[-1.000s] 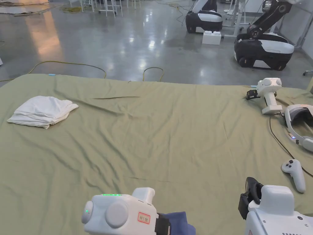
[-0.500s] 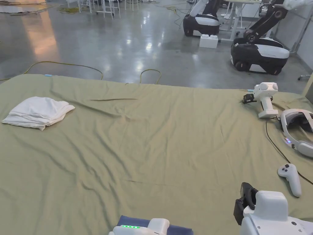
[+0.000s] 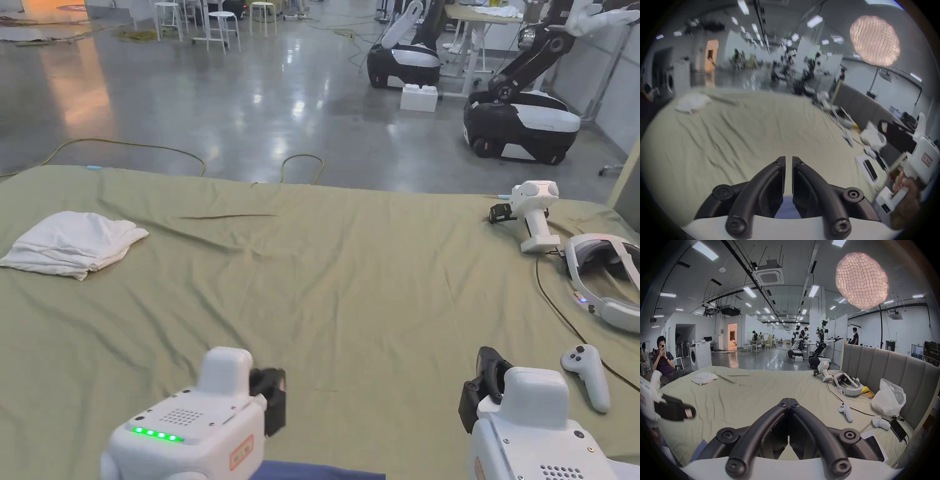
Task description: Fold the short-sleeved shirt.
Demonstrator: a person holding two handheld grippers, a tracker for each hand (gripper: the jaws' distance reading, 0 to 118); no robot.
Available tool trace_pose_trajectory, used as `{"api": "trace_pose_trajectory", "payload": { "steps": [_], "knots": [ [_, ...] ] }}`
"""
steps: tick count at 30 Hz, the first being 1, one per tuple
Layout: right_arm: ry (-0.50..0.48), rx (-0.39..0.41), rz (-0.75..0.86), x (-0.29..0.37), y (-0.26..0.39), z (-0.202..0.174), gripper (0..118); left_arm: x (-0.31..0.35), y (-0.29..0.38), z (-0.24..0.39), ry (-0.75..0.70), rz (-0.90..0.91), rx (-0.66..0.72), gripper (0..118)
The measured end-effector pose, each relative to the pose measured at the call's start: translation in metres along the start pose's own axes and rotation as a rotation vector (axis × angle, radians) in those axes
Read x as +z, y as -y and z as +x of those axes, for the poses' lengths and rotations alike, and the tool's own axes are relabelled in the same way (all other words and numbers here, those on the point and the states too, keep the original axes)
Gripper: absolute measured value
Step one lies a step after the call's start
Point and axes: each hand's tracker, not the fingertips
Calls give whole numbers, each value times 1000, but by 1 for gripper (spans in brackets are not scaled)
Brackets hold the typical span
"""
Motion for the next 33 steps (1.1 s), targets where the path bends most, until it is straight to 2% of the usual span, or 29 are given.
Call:
{"api": "trace_pose_trajectory", "payload": {
  "steps": [6, 13, 15, 17, 20, 23, 28, 30, 32, 33],
  "knots": [
    [-1, -20, 70, -1, -14, -9, 0, 23, -16, -10, -258, 314, -146, 10],
    [-23, -26, 46, 10, -17, -11, 0, 45, -18, -24, -314, 368, -161, 10],
    [-41, -53, -39, 21, -1, -18, 0, 48, -15, -30, -306, 344, -162, 10],
    [-109, -60, -113, 31, 20, -31, 0, 49, -9, -36, -307, 310, -154, 10],
    [-172, 12, -210, 42, 56, -58, 0, 51, 4, -46, -297, 247, -129, 10],
    [-236, 14, -299, 44, 85, -78, 0, 54, 21, -56, -266, 181, -95, 10],
    [-220, 67, -366, 30, 126, -98, 0, 56, 49, -72, -224, 56, -29, 10],
    [-171, 85, -416, 20, 145, -100, 0, 54, 59, -81, -166, -8, 36, 11],
    [-129, 65, -475, 10, 165, -97, 0, 51, 68, -91, -120, -71, 101, 14],
    [-119, 44, -503, 8, 171, -96, 0, 47, 71, -96, -106, -104, 121, 19]
  ]
}}
